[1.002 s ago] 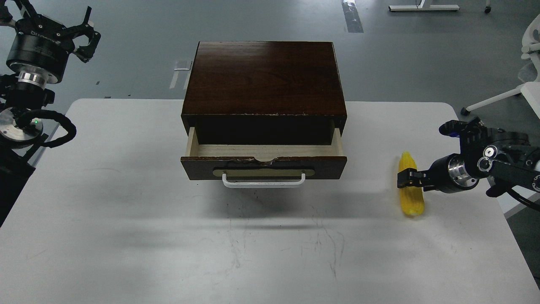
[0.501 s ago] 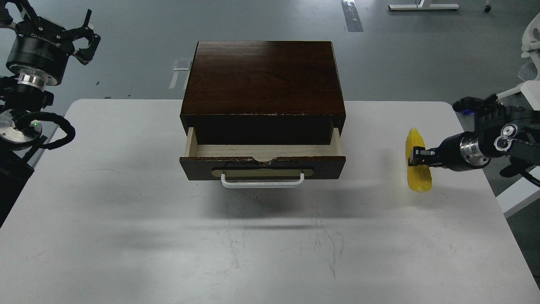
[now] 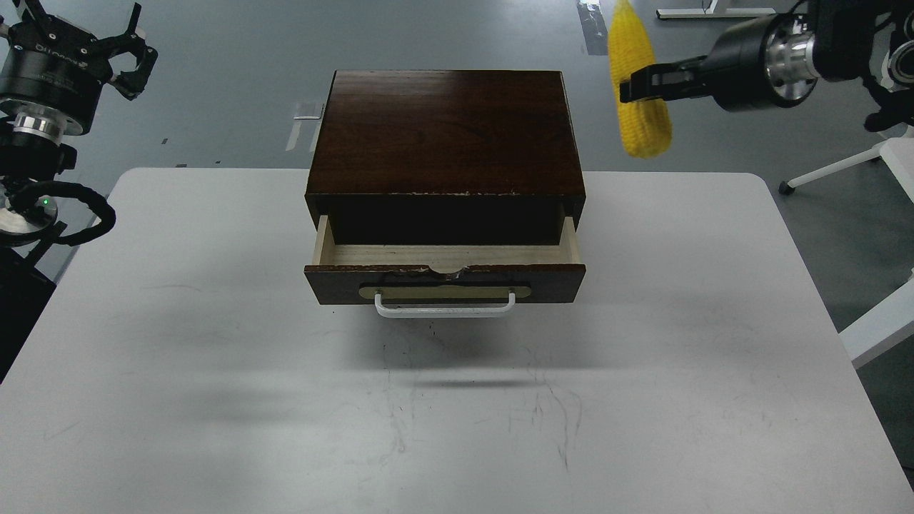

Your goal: Put corn in drawer with both arms

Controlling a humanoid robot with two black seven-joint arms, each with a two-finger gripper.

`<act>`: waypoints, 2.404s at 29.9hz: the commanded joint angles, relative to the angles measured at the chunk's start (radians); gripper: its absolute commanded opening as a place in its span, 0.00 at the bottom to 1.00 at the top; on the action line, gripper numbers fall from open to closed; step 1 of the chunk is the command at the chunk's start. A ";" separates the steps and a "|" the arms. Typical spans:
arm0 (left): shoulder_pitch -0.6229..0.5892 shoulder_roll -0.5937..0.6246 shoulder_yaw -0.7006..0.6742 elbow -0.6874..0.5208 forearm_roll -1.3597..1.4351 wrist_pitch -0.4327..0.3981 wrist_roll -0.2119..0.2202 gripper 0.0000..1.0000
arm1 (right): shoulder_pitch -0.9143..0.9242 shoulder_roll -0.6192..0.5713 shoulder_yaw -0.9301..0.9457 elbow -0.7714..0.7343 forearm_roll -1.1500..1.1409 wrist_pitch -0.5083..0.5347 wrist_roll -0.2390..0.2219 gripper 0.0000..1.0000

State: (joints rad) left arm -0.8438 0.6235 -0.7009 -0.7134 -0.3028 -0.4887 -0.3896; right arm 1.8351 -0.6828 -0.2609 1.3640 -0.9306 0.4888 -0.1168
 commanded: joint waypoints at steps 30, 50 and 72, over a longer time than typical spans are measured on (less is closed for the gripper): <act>0.002 0.104 -0.012 -0.005 -0.004 0.000 -0.008 0.98 | 0.049 0.390 -0.149 0.202 -0.717 0.000 0.121 0.29; 0.003 0.097 -0.012 0.000 -0.007 0.000 -0.008 0.98 | 0.003 0.385 -0.153 0.142 -0.748 0.000 0.129 0.60; 0.000 0.104 -0.008 0.000 -0.001 0.000 -0.003 0.98 | 0.007 0.284 0.144 0.050 -0.478 0.000 0.129 0.99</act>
State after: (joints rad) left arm -0.8417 0.7266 -0.7115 -0.7133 -0.3060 -0.4887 -0.3952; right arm 1.8445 -0.3528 -0.2307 1.4489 -1.5275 0.4888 0.0132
